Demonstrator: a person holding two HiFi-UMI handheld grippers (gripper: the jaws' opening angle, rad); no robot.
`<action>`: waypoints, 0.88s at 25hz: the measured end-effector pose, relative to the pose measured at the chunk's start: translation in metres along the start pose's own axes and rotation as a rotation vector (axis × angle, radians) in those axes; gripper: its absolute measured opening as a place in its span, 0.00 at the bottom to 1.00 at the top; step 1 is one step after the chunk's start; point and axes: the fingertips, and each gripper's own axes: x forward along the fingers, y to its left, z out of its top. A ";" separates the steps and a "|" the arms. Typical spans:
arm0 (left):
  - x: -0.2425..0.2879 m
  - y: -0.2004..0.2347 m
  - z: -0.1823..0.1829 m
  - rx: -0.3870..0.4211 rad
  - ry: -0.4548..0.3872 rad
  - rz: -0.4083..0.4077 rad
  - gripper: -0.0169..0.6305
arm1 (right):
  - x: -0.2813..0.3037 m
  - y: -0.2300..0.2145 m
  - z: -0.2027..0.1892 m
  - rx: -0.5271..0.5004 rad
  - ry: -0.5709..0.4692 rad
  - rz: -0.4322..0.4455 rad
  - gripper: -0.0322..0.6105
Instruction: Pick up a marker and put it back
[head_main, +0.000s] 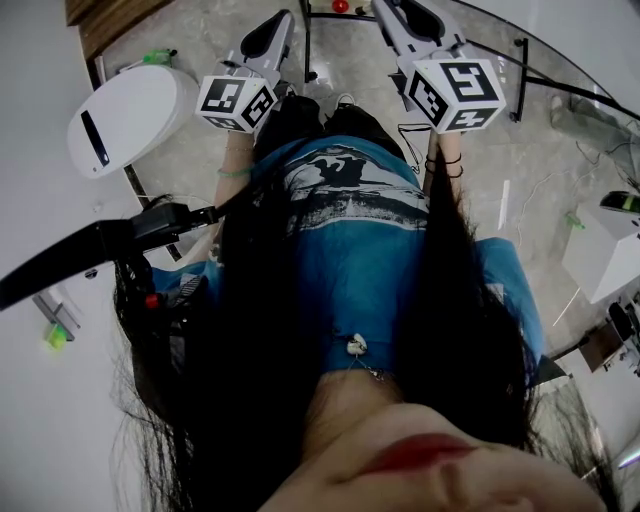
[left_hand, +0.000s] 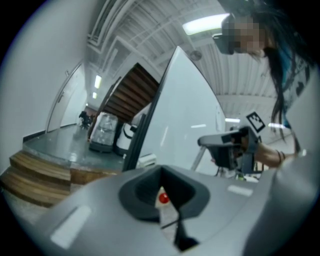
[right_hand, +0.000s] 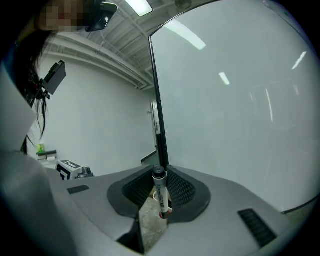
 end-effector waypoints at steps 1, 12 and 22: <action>0.001 0.000 0.000 0.006 0.003 -0.002 0.03 | 0.000 -0.001 0.000 0.000 0.000 -0.002 0.18; 0.011 -0.007 0.000 0.044 0.021 -0.033 0.03 | 0.004 -0.012 0.010 -0.034 -0.002 -0.023 0.18; 0.005 0.004 0.002 0.040 0.010 -0.035 0.03 | 0.057 -0.031 -0.020 -0.195 0.143 -0.069 0.18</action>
